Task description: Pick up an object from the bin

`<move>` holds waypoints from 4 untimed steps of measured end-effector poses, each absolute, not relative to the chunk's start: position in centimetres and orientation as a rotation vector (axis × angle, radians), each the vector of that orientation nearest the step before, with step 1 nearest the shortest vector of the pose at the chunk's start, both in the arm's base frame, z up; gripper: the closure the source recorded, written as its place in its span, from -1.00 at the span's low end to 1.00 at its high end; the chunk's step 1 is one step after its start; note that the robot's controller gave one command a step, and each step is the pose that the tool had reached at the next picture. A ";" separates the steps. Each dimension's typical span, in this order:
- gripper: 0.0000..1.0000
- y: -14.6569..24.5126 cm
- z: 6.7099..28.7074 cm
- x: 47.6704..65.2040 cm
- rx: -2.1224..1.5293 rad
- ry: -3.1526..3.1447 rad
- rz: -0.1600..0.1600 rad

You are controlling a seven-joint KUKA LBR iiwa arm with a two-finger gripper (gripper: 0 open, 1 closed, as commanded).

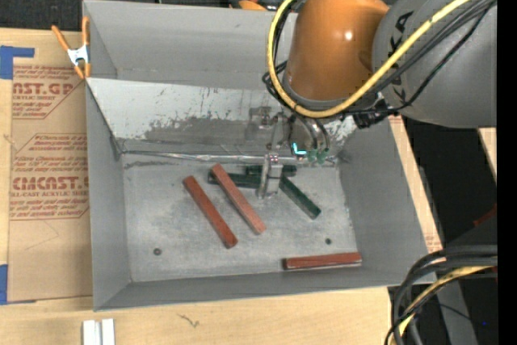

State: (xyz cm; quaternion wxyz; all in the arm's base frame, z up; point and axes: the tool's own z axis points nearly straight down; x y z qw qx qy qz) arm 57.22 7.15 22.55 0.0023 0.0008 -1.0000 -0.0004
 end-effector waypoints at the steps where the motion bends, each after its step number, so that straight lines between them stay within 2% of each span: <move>1: -1.00 3.0 12.6 57.0 0.061 -3.135 0.002; 2: -1.00 2.6 6.9 58.7 0.190 -3.139 -0.001; 3: 1.00 2.7 7.3 58.8 0.189 -3.143 -0.003; 4: -1.00 2.6 7.0 58.6 0.188 -3.138 -0.002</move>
Offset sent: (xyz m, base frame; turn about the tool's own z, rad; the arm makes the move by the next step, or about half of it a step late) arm -0.0008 -0.0399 -0.0939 -0.0387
